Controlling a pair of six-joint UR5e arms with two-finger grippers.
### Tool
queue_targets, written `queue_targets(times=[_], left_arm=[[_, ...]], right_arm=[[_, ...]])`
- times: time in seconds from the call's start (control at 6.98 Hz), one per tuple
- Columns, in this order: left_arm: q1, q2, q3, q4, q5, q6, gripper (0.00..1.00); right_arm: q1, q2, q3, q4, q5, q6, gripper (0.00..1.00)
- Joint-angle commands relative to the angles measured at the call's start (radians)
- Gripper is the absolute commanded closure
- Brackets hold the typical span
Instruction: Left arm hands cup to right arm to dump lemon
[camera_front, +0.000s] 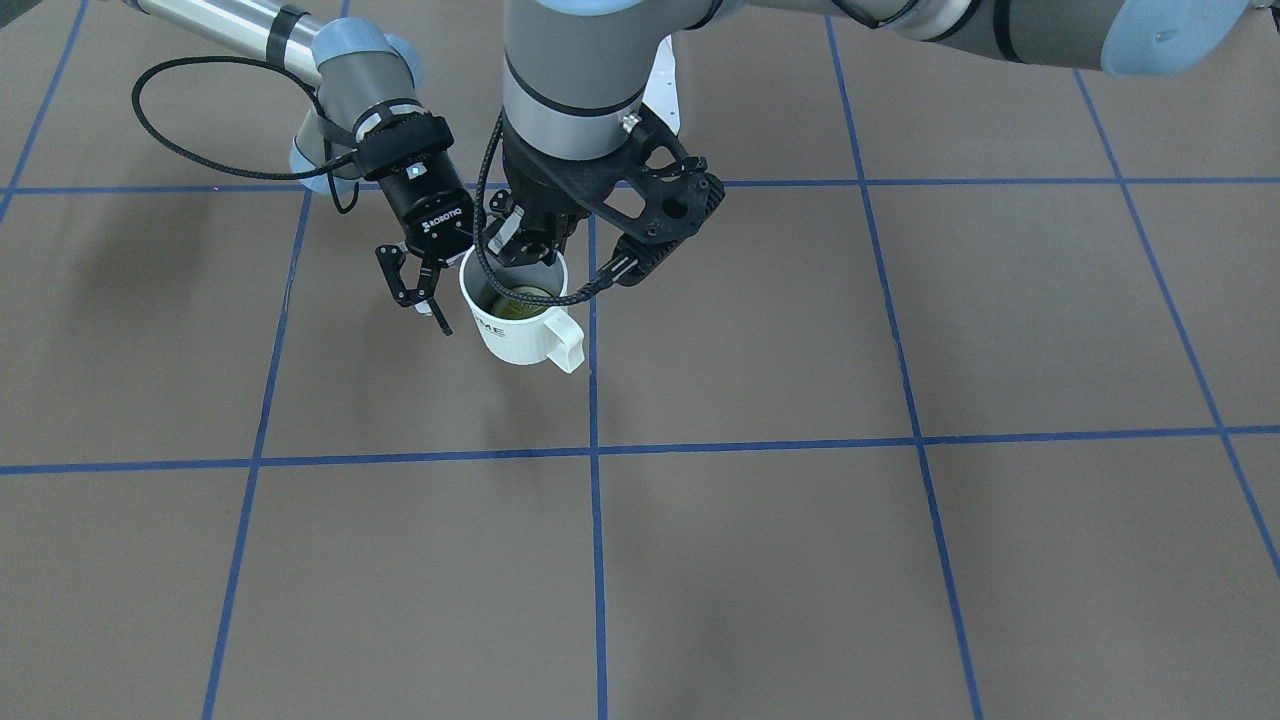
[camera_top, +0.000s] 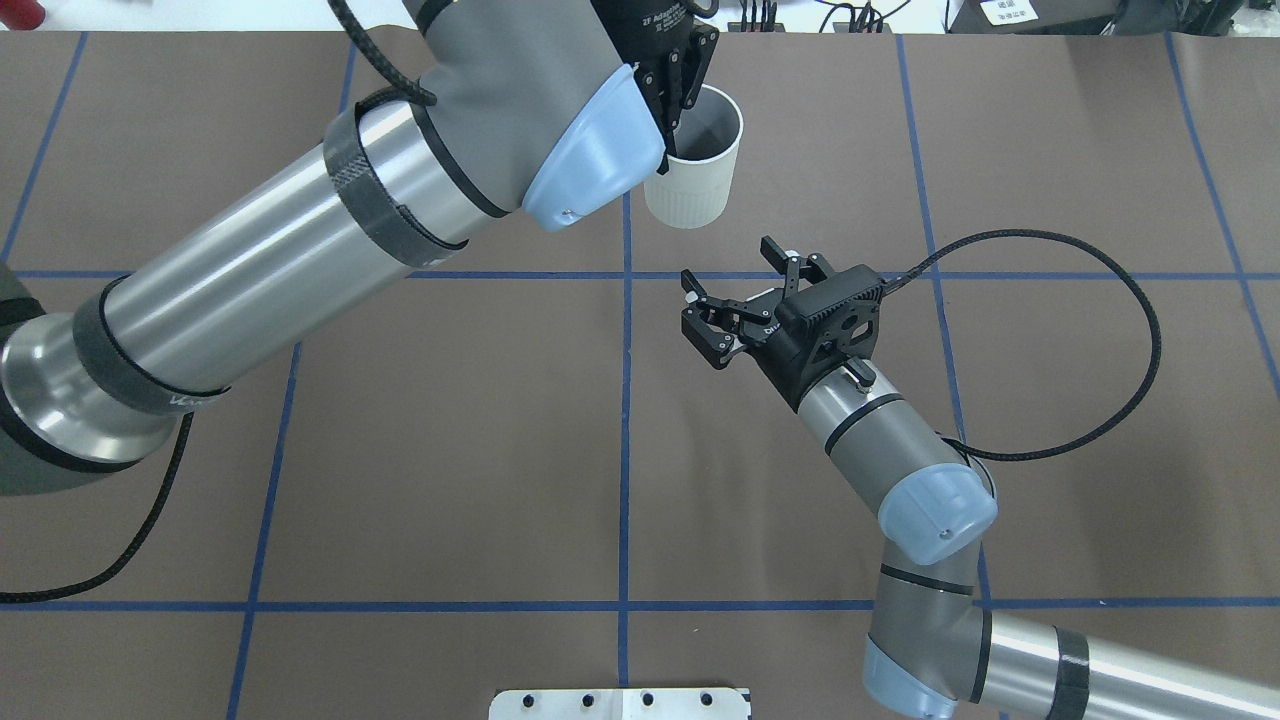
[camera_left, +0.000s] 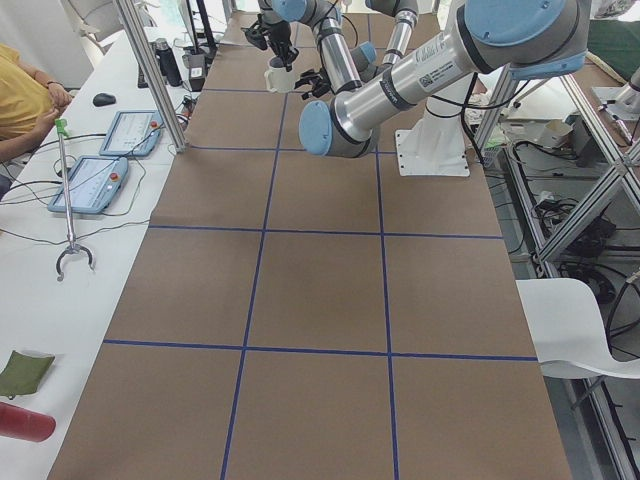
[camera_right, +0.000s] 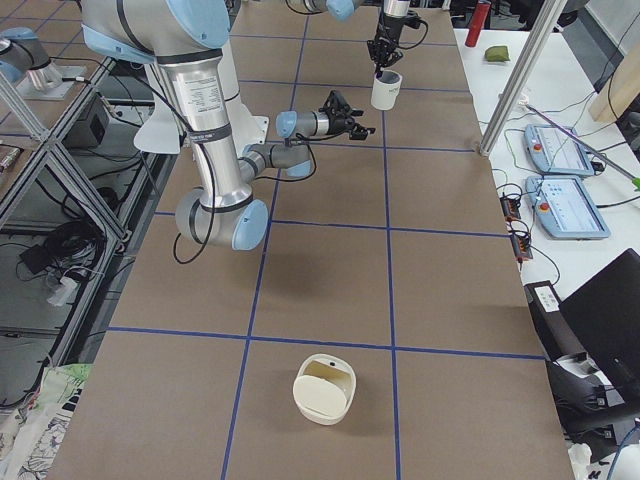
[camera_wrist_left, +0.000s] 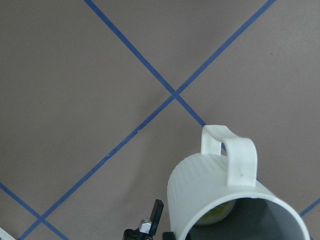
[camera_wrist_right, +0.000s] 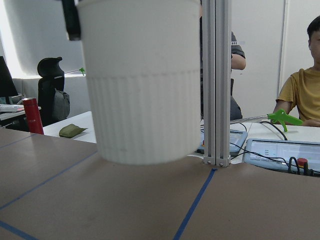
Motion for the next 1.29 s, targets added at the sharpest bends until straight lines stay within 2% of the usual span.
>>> queue_targets(times=[0.0,0.43,1.15], left_arm=[[0.010,0.003,0.004,0.021,0.000,-0.007,1.00],[0.019,0.003,0.005,0.038,0.000,-0.009,1.00],[0.034,0.005,0.004,0.038,0.002,-0.009,1.00]], right_arm=[[-0.011,0.037,0.005,0.001,-0.006,-0.047,0.04],[-0.019,0.039,0.008,0.003,-0.057,-0.056,0.03],[-0.029,0.053,0.008,0.004,-0.059,-0.085,0.02]])
